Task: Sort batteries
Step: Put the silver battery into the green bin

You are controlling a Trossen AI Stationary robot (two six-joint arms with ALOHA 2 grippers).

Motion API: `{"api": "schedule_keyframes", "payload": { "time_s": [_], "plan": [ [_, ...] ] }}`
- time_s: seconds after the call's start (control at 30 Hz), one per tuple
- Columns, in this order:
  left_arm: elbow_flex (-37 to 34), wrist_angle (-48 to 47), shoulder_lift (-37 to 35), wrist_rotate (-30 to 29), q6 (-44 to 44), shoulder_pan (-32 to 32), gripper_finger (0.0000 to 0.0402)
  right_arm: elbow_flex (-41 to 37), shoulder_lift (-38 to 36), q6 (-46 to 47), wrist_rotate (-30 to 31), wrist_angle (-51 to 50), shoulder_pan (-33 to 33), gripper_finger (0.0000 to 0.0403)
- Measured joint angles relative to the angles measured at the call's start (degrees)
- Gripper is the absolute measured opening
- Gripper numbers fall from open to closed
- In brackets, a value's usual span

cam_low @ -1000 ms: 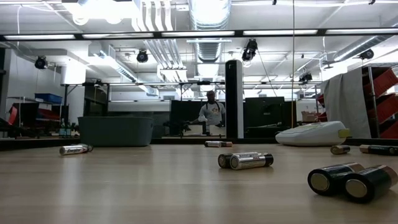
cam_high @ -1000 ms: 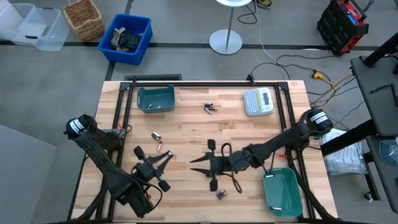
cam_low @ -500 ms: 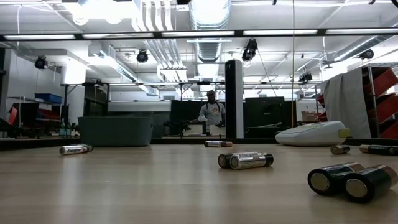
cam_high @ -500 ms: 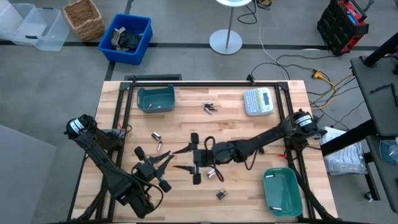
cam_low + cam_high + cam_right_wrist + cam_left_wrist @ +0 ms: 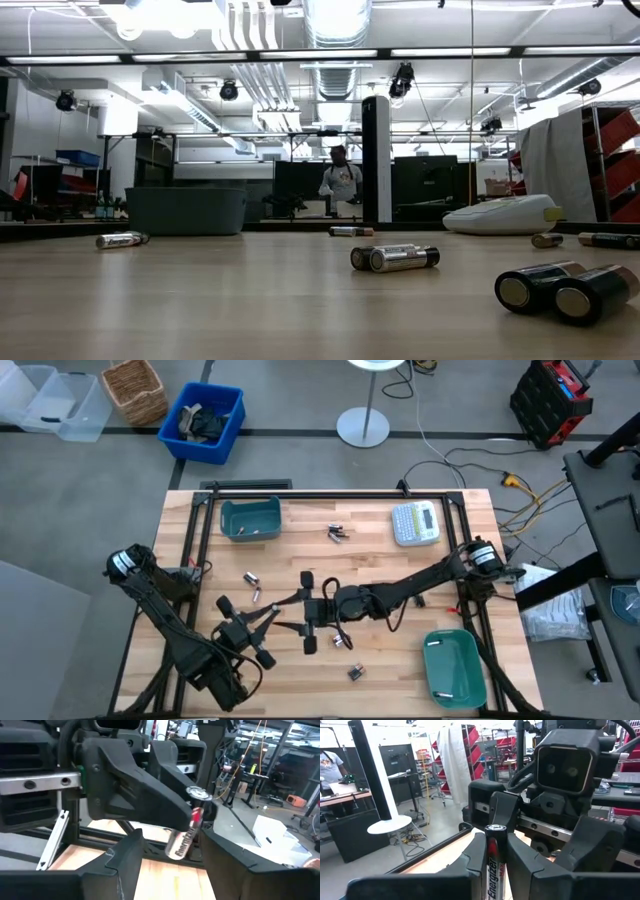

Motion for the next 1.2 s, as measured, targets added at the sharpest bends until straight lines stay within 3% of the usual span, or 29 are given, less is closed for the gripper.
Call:
{"api": "schedule_keyframes", "payload": {
  "time_s": [0.37, 0.7, 0.8, 1.2],
  "plan": [
    [-0.02, 1.28, 0.0, 0.04, 0.02, 0.47, 0.003, 0.0, 0.0, -0.4, -0.23, -0.13, -1.43, 0.0132],
    [-0.02, 1.06, 0.02, 0.0, 1.05, 0.71, 0.0034, -0.04, 0.0, -1.39, -0.17, -0.41, -1.43, 0.0044],
    [-0.04, 1.06, 0.0, 0.0, 0.55, 0.73, 0.0038, -0.04, 0.0, -1.75, -0.13, -0.47, -1.43, 0.0039],
    [-0.04, 1.54, -0.74, 2.18, -1.07, 0.96, 0.0132, 0.4, -0.27, -0.92, 0.31, -7.17, -1.54, 0.0039]
  ]
}}
